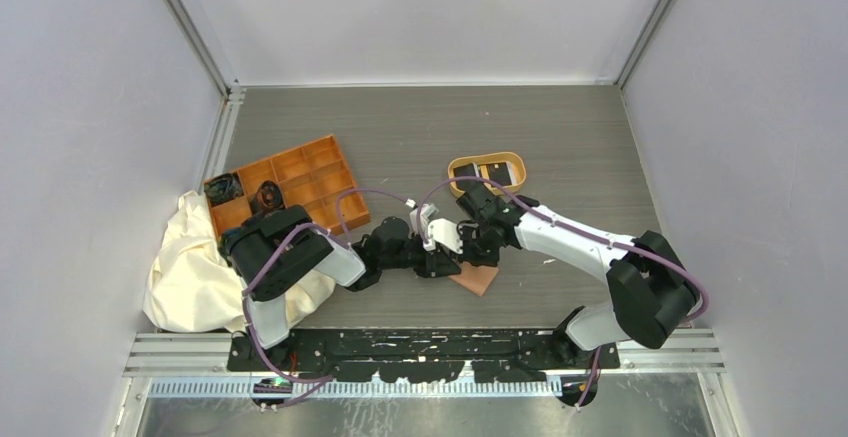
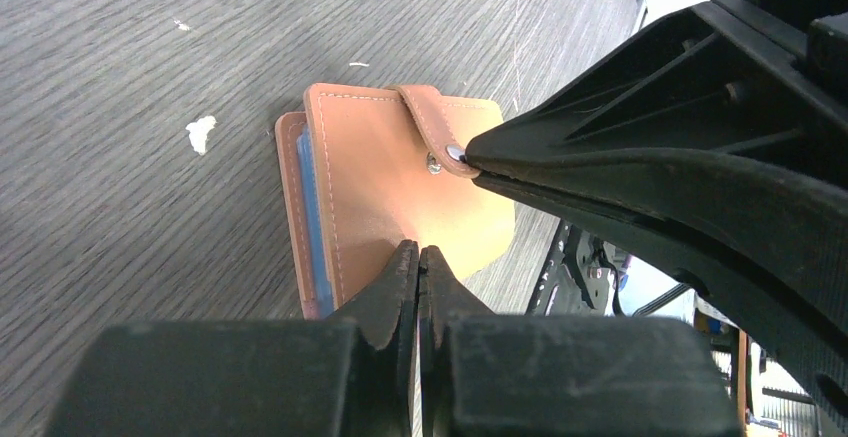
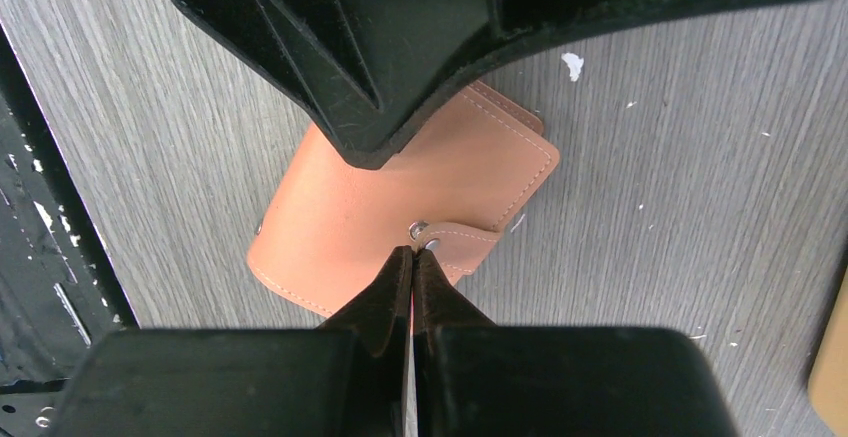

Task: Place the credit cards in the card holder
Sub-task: Close the card holder at the center of the board.

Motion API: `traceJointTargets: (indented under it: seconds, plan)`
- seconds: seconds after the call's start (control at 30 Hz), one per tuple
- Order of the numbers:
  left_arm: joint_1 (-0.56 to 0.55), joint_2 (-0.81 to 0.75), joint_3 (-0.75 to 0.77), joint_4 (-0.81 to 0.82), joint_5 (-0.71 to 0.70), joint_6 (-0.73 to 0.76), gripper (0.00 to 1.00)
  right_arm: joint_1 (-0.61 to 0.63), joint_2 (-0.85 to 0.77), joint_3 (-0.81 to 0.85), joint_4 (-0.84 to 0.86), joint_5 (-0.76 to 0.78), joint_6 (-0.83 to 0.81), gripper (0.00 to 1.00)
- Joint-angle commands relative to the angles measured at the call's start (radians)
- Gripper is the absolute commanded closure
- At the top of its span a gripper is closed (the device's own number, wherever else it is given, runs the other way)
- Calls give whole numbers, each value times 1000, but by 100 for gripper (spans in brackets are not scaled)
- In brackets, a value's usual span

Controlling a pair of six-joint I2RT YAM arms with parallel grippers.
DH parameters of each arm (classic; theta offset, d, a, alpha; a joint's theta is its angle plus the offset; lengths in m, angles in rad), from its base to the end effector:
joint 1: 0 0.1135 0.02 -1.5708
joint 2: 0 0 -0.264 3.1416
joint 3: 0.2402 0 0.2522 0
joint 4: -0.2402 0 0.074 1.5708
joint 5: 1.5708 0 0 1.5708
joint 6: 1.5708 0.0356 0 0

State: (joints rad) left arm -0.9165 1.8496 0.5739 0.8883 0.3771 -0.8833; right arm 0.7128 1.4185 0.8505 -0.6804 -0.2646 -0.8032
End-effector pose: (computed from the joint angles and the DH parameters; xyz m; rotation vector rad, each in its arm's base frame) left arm 0.1846 -0.2623 0.1099 0.3268 2.2512 -1.4553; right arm 0.1854 0.1725 0.1905 -1.9604 1.9831 0.3501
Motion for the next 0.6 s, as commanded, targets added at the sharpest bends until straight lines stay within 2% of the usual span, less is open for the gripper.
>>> traceJointTargets:
  seconds: [0.0,0.57]
  plan:
    - [-5,11,27,12,-9,5,100,26,2,-1,-7,23,-30,97]
    - [-5,18,32,19,2,6,100,58,34,-1,-7,70,-38,97]
